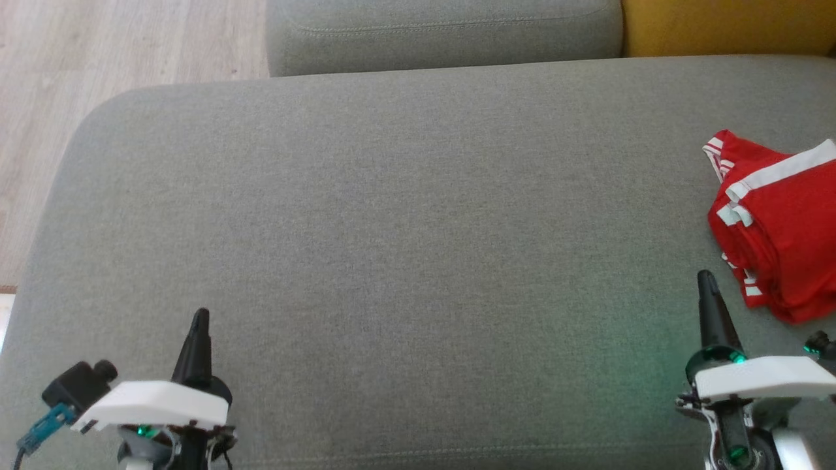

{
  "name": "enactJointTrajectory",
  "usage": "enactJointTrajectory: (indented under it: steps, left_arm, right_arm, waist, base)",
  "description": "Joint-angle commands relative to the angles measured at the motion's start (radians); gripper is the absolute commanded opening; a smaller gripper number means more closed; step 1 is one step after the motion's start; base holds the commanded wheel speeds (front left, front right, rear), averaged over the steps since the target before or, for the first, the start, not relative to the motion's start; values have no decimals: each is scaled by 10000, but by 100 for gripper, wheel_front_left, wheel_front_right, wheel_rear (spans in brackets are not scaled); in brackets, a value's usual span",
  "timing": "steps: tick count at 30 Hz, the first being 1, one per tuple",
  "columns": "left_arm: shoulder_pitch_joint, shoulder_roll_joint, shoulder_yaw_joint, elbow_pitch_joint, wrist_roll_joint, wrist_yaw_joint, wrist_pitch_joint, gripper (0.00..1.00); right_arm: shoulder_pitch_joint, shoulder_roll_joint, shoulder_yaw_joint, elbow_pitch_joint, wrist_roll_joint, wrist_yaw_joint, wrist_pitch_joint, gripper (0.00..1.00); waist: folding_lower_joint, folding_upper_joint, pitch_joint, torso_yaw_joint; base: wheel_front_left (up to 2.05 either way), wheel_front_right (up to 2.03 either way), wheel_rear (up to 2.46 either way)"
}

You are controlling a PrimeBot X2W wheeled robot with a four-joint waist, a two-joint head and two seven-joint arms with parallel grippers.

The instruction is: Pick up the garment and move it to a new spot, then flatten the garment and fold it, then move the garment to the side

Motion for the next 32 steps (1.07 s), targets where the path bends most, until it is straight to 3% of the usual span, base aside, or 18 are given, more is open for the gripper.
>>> enactJointTrajectory:
  steps: [1,32]
  left_arm:
    - [-512,81,327,-290,-266,-90,38,0]
    - [-887,-116,1038,-51,-3759,-583,918,0]
  right_arm:
    - [-521,-200,64,-270,282,-4,46,0]
    - [-874,-222,-190,325,3728,-6,334,0]
  waist:
    - [0,0,-7,1]
    - [0,0,-199,41]
  base:
    - [0,0,0]
    - [0,0,0]
